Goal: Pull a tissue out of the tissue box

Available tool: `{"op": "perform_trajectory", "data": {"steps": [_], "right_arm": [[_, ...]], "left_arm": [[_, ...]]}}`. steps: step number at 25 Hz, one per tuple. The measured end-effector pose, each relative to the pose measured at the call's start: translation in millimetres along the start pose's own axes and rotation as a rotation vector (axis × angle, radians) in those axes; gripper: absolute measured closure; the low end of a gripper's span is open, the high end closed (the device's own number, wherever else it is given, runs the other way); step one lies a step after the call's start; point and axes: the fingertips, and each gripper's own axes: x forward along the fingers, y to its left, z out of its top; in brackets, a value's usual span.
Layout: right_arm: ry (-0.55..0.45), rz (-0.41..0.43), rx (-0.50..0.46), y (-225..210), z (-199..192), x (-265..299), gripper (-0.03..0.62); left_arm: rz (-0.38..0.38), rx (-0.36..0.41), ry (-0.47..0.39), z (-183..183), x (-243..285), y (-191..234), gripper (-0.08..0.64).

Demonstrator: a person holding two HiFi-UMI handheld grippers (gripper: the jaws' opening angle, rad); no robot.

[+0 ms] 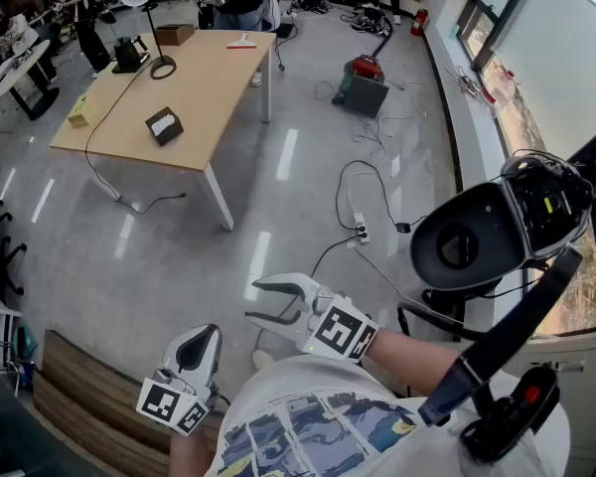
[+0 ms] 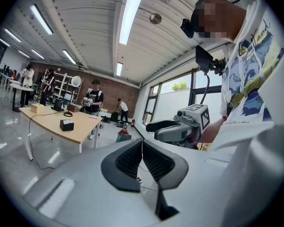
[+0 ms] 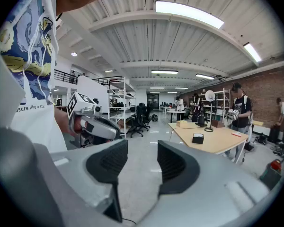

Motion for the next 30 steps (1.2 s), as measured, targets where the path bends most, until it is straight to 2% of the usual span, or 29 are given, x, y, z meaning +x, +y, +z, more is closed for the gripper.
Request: {"op": "perform_trajectory", "data": {"steps": [17,23,30], "right_arm": [[-0.007,0.030,0.006,-3.2,6.0,6.8,0.401],[0.000,-0.005,-0.004,-0.6,6.7,21.8,0.581],[0.009,-0.034,0.015,16.9,4.9,41.8,0.589]], "left_arm": [[0.006,-0.004,-0.005,3.4,3.7,5.5,0.554],[0.004,-0.005,-0.018,1.3,-11.6,20.8,0.554],[-0.031,-0.037,-0.035,-9.3,-30.7,32.6,0.557]]}}
